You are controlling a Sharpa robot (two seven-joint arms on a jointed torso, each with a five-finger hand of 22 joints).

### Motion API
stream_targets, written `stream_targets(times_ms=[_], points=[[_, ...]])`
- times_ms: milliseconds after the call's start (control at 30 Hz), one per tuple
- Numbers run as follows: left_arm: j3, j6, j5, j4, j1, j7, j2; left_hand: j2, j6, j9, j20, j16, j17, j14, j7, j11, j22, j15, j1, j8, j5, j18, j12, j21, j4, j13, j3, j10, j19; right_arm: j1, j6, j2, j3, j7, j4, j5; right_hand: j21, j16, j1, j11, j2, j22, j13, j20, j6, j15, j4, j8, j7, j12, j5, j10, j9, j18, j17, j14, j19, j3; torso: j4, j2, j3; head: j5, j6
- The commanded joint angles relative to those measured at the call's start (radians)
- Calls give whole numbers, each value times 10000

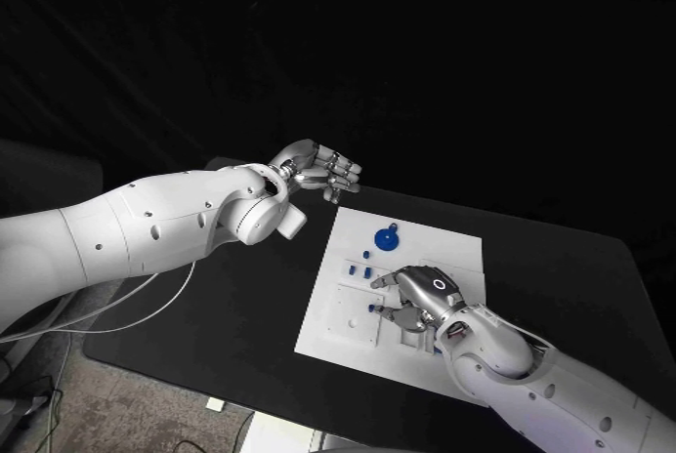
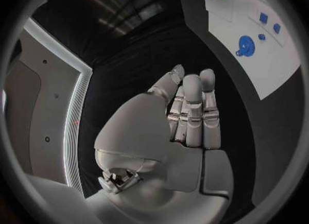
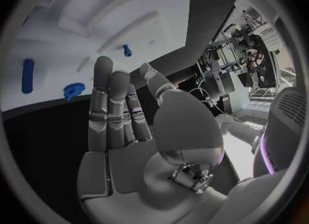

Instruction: Assemble the parts on the task board

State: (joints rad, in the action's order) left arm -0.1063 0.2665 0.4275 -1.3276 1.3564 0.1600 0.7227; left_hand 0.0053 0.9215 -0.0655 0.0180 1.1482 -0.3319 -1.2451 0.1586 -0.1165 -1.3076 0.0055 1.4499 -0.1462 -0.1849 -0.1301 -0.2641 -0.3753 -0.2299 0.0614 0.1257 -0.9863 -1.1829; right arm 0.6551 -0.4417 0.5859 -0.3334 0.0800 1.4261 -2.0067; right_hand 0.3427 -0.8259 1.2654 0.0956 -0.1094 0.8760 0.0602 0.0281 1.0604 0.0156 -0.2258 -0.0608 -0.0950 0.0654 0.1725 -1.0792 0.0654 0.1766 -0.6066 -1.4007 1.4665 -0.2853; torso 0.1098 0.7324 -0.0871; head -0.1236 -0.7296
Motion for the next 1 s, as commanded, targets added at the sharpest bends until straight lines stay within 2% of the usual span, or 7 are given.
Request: stream_targets(times_ms=[33, 100, 333, 533, 600, 800, 1000], points=[[8, -88, 34, -18, 19, 72, 23, 50, -62, 9, -12, -53, -10, 7, 18, 7, -202, 31, 38, -47, -44, -68, 8, 6, 31, 3, 34, 42, -23, 73, 350, 220, -82, 87, 341, 343, 121, -72, -109, -45, 65, 38, -12, 74, 33, 20, -79, -11, -58, 12, 168, -238, -15, 76, -56, -81, 400, -206, -41, -4, 19, 156, 44], [8, -43, 33, -23, 17, 140, 41, 57, -43, 9, -9, -54, -10, 6, 10, 20, -204, 24, 40, -58, -55, -70, -15, -2, 27, 4, 40, -5, -23, 179, 744, 453, -150, 217, 594, 391, 244, -100, -311, -66, 46, 75, -12, 126, 138, 56, -220, -20, -142, -6, 572, -423, -11, -8, -99, -104, 389, -496, -45, -10, 12, 293, 68], [7, 68, -43, 0, 13, 328, 64, 72, -20, 10, 11, -59, -6, -16, -2, 54, -211, -1, 42, -61, -139, -65, -51, -30, -2, 2, 75, -123, -21, 563, 1881, 1180, -357, 658, 1146, 459, 408, -116, -378, -113, -59, 106, -10, 168, 86, 81, -360, -15, -57, -9, 405, -507, -12, -139, -162, -169, 378, -564, -162, -21, 58, 669, 170], [6, 38, -73, 47, 7, 366, 48, 72, -20, 10, 11, -59, -6, -16, -2, 54, -211, -1, 42, -61, -139, -65, -51, -30, -2, 2, 75, -123, -21, 784, 2504, 1485, -445, 1159, 1053, -206, 401, -74, -101, -29, -233, 71, -5, 133, -181, 24, -222, -14, 197, -6, 62, -132, -17, -155, -181, -136, 341, -188, -215, -19, 67, 845, 225], [5, 15, -85, 79, 2, 370, 28, 80, -18, 11, 25, -72, -3, -26, 0, 56, -207, -6, 1, -45, -145, -48, -17, -64, -29, 1, 104, -144, -3, 819, 2733, 1474, -457, 1372, 907, -584, 338, -39, 117, 29, -410, 23, -4, 87, -348, -19, -28, -20, 366, 10, -233, 119, -18, -115, -162, -94, 335, -138, -194, -14, 66, 897, 237], [3, -58, -104, 141, -7, 356, -11, 89, -22, 10, 23, -75, -3, -22, 0, 55, -204, -4, -6, -41, -149, -48, -7, -68, -36, 2, 113, -142, 5, 849, 2884, 1302, -468, 1680, 533, -1067, 255, -52, 478, 125, -842, -108, -8, -14, -603, -113, 803, -18, 442, 16, -381, 494, -19, 19, -104, -87, 376, -24, -169, -17, 50, 1001, 241], [2, -110, -113, 191, -16, 347, -47, 89, -22, 10, 23, -75, -3, -22, 0, 55, -204, -4, -6, -41, -149, -48, -7, -68, -36, 2, 113, -142, 5, 855, 2972, 1109, -471, 1830, 168, -1294, 298, -73, 560, 126, -955, -186, -12, -16, -695, -94, 1008, -17, 486, 19, -424, 507, -18, 12, -93, -85, 385, 61, -153, -21, 33, 1027, 213]])
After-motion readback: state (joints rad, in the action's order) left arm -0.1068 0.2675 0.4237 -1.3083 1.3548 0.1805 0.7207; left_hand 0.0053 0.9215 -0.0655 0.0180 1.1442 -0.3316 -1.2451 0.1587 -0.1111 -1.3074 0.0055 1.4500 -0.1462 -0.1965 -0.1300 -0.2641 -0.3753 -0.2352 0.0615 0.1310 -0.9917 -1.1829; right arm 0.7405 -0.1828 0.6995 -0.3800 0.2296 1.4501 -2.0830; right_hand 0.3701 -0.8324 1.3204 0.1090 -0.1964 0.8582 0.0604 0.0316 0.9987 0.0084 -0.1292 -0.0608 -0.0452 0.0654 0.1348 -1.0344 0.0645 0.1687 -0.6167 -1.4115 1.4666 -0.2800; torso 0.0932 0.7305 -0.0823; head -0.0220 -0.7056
